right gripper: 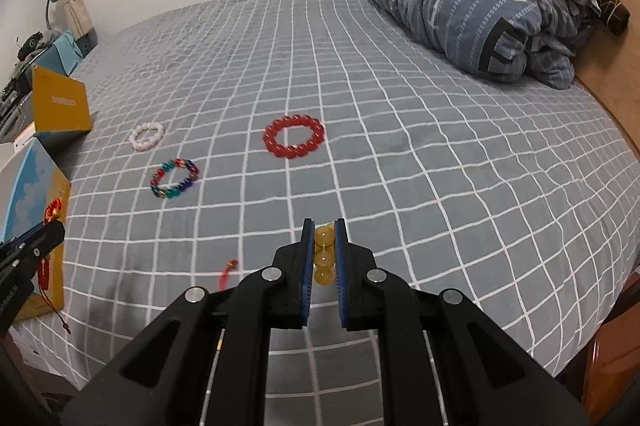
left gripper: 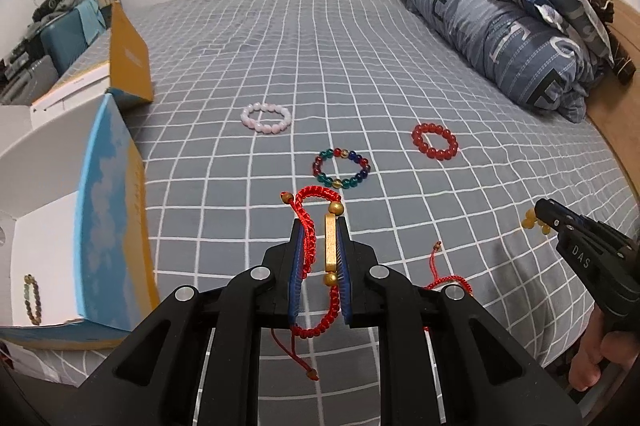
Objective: Organize jewelry
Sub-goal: 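Carry the red cord and amber bracelets over the white box with both tools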
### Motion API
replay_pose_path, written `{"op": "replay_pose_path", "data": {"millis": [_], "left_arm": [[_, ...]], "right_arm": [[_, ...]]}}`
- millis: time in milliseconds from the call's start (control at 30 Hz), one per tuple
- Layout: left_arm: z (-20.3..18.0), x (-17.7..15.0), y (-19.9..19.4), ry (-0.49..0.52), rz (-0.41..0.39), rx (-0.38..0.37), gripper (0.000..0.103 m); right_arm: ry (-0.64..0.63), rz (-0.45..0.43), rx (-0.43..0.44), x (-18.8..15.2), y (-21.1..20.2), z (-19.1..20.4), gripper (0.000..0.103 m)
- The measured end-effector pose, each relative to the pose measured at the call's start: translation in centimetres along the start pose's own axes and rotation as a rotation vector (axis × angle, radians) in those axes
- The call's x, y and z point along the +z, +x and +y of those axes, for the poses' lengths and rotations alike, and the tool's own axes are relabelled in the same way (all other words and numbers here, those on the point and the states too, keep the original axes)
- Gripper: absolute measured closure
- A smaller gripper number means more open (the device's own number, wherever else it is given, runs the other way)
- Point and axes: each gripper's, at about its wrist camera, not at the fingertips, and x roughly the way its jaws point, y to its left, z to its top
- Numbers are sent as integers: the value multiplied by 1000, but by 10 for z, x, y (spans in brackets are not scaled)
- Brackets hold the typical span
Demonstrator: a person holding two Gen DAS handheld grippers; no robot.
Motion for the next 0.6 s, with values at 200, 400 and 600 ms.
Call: {"op": "replay_pose_path", "data": {"millis": [200, 400, 600], "left_arm": [[16, 3, -13, -1, -29, 39, 89], [42, 5, -30, -12, -60, 73, 88], [66, 8, -46, -28, -79, 98, 88]], "right_arm": [[-9, -34, 7, 9, -16, 23, 94], [-28, -58, 14, 17, -27, 47, 94], [-61, -83, 30, 24, -40, 81, 94]]}}
